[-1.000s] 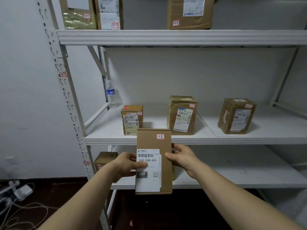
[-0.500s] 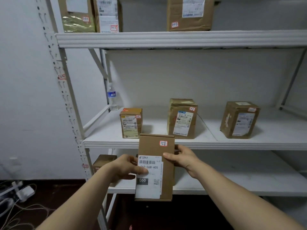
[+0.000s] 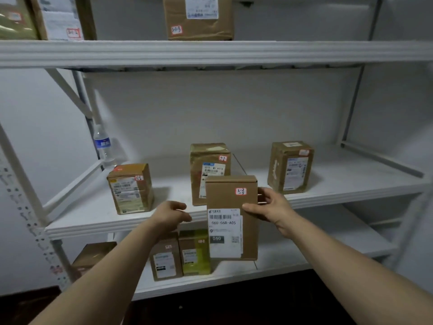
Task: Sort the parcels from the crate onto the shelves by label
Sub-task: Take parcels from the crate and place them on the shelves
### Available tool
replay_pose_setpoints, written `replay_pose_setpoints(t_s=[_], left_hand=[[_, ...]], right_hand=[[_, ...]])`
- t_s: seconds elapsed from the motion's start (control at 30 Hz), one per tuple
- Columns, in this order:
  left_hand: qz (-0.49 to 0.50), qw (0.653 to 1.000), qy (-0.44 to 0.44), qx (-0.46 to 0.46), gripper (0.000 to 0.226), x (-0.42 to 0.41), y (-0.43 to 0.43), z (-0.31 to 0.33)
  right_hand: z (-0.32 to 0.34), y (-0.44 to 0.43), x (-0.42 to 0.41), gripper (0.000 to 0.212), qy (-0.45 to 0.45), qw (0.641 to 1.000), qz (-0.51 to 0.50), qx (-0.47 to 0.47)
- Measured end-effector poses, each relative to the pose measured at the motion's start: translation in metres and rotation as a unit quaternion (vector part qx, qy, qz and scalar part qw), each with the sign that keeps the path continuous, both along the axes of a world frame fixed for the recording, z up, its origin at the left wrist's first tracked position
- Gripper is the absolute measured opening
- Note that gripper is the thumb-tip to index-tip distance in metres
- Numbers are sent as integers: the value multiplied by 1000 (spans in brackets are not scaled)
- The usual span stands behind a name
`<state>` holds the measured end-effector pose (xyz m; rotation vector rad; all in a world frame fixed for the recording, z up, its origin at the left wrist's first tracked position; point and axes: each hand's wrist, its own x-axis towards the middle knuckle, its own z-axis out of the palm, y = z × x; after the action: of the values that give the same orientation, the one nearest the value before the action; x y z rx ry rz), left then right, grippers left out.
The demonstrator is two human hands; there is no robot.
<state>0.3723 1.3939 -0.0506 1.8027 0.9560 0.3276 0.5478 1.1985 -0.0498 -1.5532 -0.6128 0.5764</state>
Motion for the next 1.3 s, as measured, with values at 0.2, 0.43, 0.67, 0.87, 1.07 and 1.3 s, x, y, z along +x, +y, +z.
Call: replay_pose_setpoints(t_s=[0.2, 0.43, 0.67, 0.87, 1.07, 1.3], left_hand=[[61, 997, -5, 46, 59, 54, 21, -7], [68, 997, 39, 26, 86, 100, 64, -24], [37, 999, 21, 5, 98, 120, 90, -46], [47, 997, 2, 53, 64, 127, 85, -55], [91, 993, -6, 72, 46, 137, 70, -61], [126, 988, -1, 93, 40, 144, 61, -62]], right_hand=[[30, -3, 68, 62, -30, 995, -74, 51], [27, 46, 129, 76, -50, 985, -146, 71], [8, 80, 161, 68, -12, 992, -93, 81], [-22, 87, 177, 62, -13, 999, -33, 37], [-52, 93, 178, 74, -41, 998, -5, -53], [-46, 91, 198, 70, -2, 996, 66, -63]])
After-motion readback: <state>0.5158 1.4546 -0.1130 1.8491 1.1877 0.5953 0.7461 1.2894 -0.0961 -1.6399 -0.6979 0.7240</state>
